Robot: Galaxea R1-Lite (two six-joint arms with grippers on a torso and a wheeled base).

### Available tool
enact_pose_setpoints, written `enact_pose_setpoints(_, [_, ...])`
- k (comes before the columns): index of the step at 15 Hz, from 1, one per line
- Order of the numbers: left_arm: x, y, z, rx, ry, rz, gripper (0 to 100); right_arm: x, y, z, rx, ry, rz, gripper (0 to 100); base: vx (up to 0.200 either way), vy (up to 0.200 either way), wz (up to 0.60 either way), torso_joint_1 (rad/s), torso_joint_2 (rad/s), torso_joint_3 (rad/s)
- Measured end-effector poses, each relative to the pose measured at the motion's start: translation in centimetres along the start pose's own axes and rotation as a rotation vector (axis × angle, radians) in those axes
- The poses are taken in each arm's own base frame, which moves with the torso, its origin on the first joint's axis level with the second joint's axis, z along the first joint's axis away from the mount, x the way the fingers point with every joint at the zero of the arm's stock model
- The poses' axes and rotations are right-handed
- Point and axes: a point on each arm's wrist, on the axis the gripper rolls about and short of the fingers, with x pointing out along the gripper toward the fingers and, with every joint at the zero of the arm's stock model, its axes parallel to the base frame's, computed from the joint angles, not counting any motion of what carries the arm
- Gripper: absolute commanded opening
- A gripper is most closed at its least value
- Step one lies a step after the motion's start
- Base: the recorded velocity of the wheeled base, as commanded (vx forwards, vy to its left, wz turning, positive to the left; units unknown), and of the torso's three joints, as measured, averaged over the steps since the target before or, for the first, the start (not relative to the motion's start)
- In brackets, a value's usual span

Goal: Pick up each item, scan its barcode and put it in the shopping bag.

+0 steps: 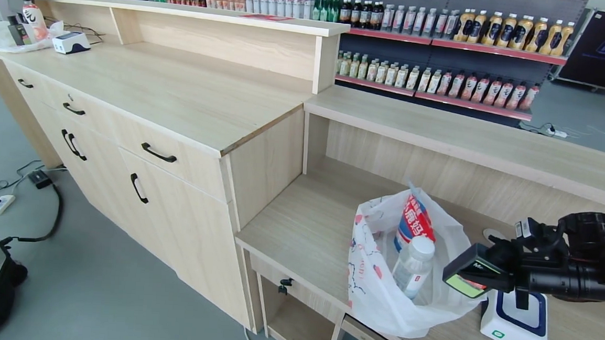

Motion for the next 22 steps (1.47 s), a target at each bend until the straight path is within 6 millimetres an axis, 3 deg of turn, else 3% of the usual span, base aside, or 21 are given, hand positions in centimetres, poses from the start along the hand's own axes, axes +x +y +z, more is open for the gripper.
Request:
enact_pose_setpoints(13, [0.0, 0.0, 0.0, 0.0, 0.0, 0.0, 100, 7.4, -4.1, -0.5, -0.137, -0.051, 0.089, 0, 0.0, 0.0, 0.0, 0.0, 0.0, 0.0])
enact_pose_setpoints(22, [0.0, 0.0, 0.0, 0.0, 0.0, 0.0, 100, 8.3, -4.3, -1.7, -0.119, -0.022, 0.088, 0, 0.0, 0.0, 0.0, 0.0, 0.0, 0.0])
